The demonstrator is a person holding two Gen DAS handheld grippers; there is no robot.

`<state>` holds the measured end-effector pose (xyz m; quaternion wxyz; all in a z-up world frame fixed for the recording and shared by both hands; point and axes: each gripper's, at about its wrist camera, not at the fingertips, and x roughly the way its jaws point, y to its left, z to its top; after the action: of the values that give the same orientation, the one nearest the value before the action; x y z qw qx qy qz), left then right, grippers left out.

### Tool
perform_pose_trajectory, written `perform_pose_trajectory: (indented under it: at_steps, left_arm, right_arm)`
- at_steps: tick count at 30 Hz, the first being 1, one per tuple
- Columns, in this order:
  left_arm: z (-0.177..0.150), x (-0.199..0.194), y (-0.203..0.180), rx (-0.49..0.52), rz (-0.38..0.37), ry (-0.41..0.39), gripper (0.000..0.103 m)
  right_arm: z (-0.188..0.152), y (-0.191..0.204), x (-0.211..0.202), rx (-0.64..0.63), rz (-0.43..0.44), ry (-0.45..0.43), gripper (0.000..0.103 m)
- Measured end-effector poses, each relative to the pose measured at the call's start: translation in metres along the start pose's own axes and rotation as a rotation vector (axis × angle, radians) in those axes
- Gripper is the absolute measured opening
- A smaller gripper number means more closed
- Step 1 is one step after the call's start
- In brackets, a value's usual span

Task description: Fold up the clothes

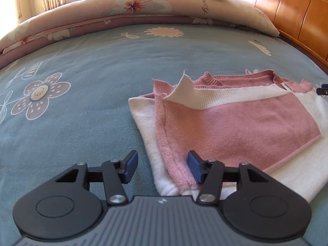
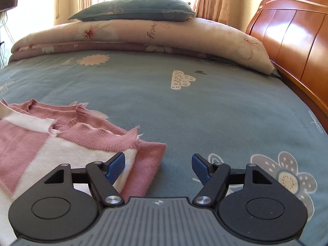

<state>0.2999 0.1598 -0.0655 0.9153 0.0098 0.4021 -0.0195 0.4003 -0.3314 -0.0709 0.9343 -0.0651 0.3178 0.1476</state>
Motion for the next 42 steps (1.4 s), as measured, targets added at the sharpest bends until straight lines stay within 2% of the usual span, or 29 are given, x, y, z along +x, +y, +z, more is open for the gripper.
perform_pose_trajectory:
  at_steps: [2,4,7,9,12,16,20,23,27,28,31,34,36,38,42]
  left_arm:
    - [0.000,-0.011,0.002,-0.028,-0.017,-0.008,0.048]
    - [-0.003,-0.024,0.004,-0.049,-0.029,-0.018,0.048]
    - [-0.010,-0.041,0.007,-0.091,-0.052,-0.027,0.040]
    - [-0.017,-0.052,0.007,-0.122,-0.103,-0.042,0.040]
    - [-0.027,-0.060,-0.006,-0.093,-0.176,-0.068,0.040]
    - [-0.031,-0.053,-0.031,-0.020,-0.237,-0.074,0.040]
    - [-0.044,-0.031,-0.039,0.000,-0.168,0.040,0.040]
    - [-0.062,-0.038,-0.026,-0.037,-0.179,0.032,0.040]
    - [-0.055,-0.051,-0.029,-0.005,-0.160,0.024,0.040]
    - [-0.050,-0.054,-0.032,0.017,-0.150,0.015,0.040]
    - [-0.035,-0.053,-0.046,0.063,-0.129,-0.025,0.050]
    - [-0.031,-0.043,-0.069,0.105,-0.151,-0.019,0.050]
    - [-0.037,-0.035,-0.087,0.171,-0.147,0.000,0.051]
    - [-0.047,-0.030,-0.097,0.210,-0.111,0.035,0.053]
    - [-0.039,-0.038,-0.085,0.161,-0.114,0.051,0.054]
  right_arm:
    - [-0.004,0.000,-0.014,0.018,0.006,-0.013,0.077]
    - [-0.010,0.003,-0.032,0.038,0.042,-0.017,0.074]
    - [-0.020,0.011,-0.056,0.079,0.102,-0.011,0.064]
    - [-0.027,0.017,-0.069,0.087,0.141,-0.010,0.056]
    - [-0.035,0.034,-0.081,0.061,0.179,-0.005,0.043]
    - [-0.042,0.059,-0.082,0.036,0.225,0.012,0.040]
    - [-0.055,0.072,-0.074,0.024,0.216,0.053,0.040]
    - [-0.080,0.069,-0.070,0.006,0.157,0.098,0.036]
    - [-0.086,0.058,-0.078,0.089,0.171,0.059,0.036]
    - [-0.083,0.062,-0.081,0.081,0.167,0.040,0.037]
    - [-0.076,0.074,-0.088,0.053,0.168,-0.014,0.039]
    - [-0.076,0.085,-0.087,0.039,0.196,-0.035,0.040]
    - [-0.080,0.090,-0.085,0.032,0.204,-0.038,0.049]
    - [-0.088,0.091,-0.082,0.041,0.210,-0.035,0.052]
    - [-0.103,0.081,-0.080,0.082,0.236,-0.045,0.053]
